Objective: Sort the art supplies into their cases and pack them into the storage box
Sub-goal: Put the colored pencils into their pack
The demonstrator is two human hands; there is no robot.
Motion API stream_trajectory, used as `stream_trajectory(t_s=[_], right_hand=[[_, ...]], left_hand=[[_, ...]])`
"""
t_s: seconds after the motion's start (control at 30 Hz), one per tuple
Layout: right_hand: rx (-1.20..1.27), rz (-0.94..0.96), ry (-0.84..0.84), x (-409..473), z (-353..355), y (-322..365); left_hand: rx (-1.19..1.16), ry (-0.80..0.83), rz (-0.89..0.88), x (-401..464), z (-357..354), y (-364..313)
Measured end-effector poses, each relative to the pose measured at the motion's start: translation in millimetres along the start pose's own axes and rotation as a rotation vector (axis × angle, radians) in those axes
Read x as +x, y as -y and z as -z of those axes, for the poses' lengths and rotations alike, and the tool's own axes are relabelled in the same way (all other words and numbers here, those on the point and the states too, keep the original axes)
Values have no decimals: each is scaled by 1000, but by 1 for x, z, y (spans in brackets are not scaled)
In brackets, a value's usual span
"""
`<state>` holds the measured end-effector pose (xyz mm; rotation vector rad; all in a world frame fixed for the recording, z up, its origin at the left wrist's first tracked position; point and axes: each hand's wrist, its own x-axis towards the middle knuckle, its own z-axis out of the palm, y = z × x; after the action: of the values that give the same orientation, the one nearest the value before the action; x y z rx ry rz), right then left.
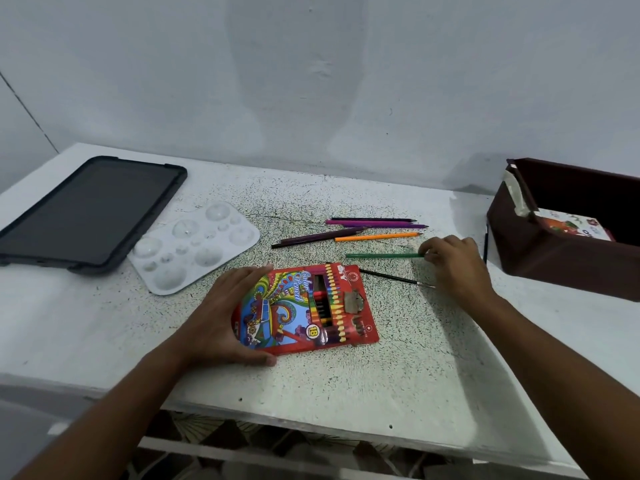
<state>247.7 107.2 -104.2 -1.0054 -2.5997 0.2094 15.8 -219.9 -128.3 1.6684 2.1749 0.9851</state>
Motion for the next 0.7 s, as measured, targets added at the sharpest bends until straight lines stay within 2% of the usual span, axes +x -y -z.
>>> stream_trajectory(t_s=[0.17,0.4,0.6,0.7], right_hand=[[-50,134,35,-21,3,3],[188,303,138,-33,-10,53],[381,300,195,-33,-14,94],[400,223,230,-33,-14,101]], left_hand=[[14,0,4,0,-1,1],[9,2,6,0,-1,2],[-3,-7,-18,-1,0,-2],[-13,-12,-16,-1,0,-3]])
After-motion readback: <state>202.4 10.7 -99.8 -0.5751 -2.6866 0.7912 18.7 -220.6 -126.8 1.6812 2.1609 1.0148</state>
